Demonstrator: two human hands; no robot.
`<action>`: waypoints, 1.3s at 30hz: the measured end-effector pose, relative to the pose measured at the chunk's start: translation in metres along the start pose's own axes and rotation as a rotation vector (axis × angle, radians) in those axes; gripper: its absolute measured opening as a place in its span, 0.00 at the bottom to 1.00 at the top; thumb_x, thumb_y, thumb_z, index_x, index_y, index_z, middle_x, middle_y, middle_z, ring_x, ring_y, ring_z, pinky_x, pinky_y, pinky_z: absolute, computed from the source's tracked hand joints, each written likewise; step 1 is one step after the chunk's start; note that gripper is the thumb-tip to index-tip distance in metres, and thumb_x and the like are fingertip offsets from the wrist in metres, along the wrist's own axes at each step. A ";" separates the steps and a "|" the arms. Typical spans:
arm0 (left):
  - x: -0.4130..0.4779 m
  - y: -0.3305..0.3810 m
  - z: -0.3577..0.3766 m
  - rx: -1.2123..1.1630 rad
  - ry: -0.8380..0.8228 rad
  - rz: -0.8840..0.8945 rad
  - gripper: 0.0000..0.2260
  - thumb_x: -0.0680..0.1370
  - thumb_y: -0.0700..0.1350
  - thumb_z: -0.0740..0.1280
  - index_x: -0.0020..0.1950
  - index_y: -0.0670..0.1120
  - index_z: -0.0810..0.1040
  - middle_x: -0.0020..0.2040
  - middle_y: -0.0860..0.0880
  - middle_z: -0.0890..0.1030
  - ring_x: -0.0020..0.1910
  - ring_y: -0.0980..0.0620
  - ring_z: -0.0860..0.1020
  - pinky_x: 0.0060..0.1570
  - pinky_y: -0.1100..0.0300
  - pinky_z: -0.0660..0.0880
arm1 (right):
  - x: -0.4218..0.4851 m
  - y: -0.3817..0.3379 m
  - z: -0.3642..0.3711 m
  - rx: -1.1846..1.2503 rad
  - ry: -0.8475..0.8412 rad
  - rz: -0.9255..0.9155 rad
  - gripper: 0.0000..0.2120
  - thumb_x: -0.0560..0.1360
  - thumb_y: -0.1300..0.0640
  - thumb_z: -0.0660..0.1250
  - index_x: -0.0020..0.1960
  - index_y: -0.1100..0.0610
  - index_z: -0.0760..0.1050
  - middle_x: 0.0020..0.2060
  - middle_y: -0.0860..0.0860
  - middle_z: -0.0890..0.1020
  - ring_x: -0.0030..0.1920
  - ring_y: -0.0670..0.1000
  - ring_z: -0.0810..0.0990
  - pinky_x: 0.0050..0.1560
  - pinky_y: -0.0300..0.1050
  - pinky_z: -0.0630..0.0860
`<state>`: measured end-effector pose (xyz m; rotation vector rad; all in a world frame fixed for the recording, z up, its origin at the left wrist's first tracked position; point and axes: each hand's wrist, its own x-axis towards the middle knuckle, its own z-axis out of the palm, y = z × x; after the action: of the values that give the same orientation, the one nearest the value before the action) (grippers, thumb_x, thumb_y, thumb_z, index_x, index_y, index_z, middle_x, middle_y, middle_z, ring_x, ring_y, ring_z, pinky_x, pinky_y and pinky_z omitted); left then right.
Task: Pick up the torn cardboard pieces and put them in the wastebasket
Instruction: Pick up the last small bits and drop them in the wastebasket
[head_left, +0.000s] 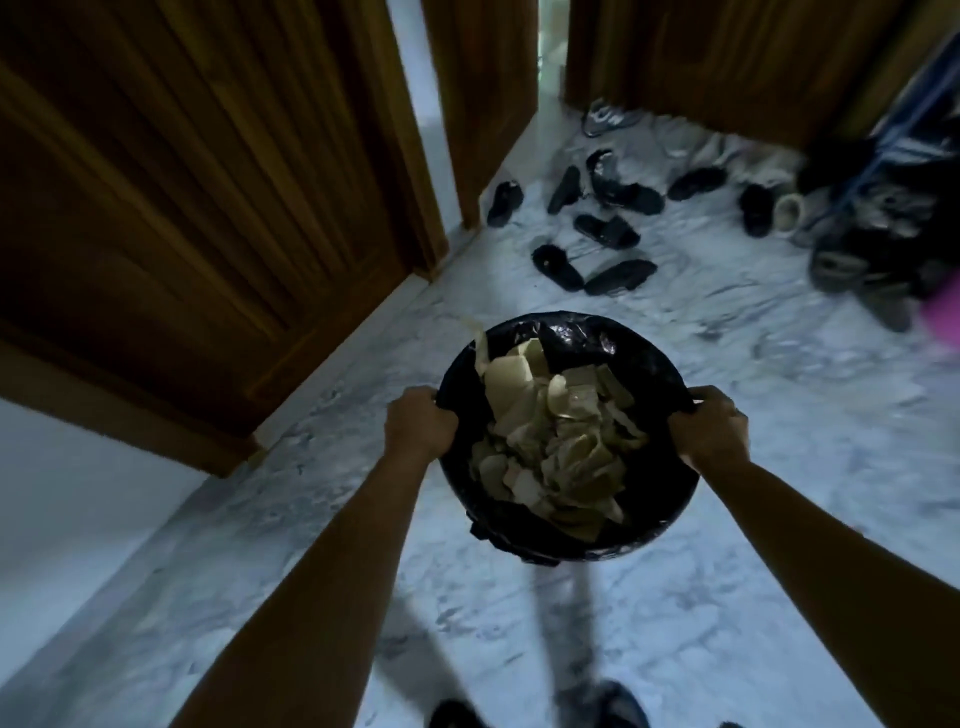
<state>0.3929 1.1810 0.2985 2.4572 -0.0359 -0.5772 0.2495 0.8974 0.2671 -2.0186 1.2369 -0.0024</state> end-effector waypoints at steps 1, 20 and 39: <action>-0.007 0.042 -0.004 0.008 -0.024 0.022 0.08 0.75 0.38 0.65 0.36 0.45 0.72 0.37 0.46 0.76 0.36 0.45 0.76 0.41 0.53 0.77 | 0.001 -0.001 -0.039 0.020 0.005 0.031 0.20 0.73 0.60 0.66 0.65 0.59 0.75 0.58 0.62 0.81 0.59 0.63 0.79 0.56 0.53 0.76; -0.030 0.607 0.324 0.102 -0.482 0.399 0.10 0.68 0.50 0.65 0.34 0.45 0.70 0.34 0.42 0.74 0.35 0.43 0.78 0.34 0.52 0.74 | 0.185 0.223 -0.489 0.320 0.362 0.444 0.31 0.57 0.49 0.60 0.56 0.60 0.78 0.49 0.61 0.82 0.53 0.62 0.80 0.50 0.47 0.75; -0.018 0.814 0.839 0.360 -0.811 0.325 0.35 0.66 0.62 0.69 0.69 0.46 0.75 0.66 0.43 0.78 0.61 0.42 0.78 0.61 0.45 0.76 | 0.438 0.615 -0.575 0.728 0.421 0.939 0.20 0.63 0.52 0.68 0.52 0.60 0.81 0.42 0.60 0.84 0.42 0.60 0.83 0.39 0.46 0.77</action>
<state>0.1183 0.0525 0.1640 2.2878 -0.9077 -1.4645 -0.1984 0.0681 0.1518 -0.7250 1.9810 -0.3789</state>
